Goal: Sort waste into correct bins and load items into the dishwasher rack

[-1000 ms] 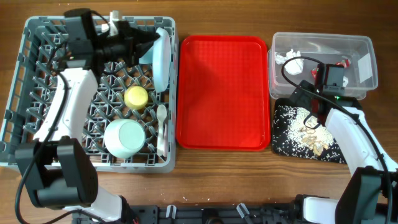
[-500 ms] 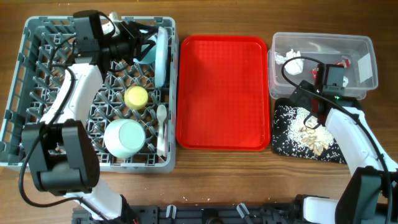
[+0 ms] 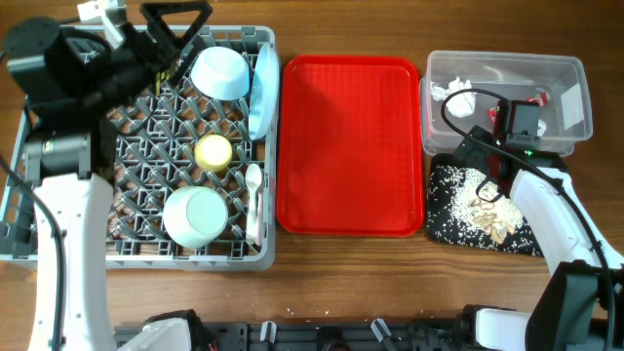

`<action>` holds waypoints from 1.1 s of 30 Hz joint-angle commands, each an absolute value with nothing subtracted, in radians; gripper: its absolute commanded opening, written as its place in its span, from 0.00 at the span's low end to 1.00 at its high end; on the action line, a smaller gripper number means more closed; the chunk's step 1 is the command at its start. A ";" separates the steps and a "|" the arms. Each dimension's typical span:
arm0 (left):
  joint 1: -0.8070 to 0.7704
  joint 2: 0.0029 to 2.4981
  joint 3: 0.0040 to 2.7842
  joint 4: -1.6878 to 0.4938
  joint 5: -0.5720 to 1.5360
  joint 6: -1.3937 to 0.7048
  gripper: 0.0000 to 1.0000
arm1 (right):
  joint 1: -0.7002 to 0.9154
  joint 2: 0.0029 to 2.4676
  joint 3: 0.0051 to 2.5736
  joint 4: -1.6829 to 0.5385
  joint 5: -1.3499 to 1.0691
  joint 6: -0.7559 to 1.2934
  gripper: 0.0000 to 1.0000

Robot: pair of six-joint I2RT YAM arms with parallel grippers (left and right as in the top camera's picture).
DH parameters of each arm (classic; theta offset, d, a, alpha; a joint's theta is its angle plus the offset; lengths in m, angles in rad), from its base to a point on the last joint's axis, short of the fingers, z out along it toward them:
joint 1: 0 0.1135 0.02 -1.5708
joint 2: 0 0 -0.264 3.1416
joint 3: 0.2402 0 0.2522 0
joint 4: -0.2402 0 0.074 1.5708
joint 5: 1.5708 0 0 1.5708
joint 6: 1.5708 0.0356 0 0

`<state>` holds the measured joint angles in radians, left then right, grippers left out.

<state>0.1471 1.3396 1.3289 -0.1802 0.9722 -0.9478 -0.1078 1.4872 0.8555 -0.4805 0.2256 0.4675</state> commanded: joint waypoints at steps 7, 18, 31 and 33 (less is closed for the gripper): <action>0.146 1.316 1.327 -0.184 0.987 -0.920 1.00 | -0.109 1.496 0.866 -0.478 0.236 0.474 1.00; 0.146 1.316 1.327 -0.184 0.987 -0.920 1.00 | -0.109 1.486 0.865 -0.479 0.232 0.472 1.00; 0.146 1.316 1.327 -0.184 0.987 -0.920 1.00 | 0.060 0.468 0.839 -0.296 0.309 0.226 1.00; 0.146 1.317 1.327 -0.184 0.987 -0.920 1.00 | 0.081 0.357 0.756 -0.090 0.236 0.101 0.99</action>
<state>0.1471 1.3163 1.3285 -0.1867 0.9745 -0.9436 0.0551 0.4793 0.8375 -0.2493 0.2958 0.3061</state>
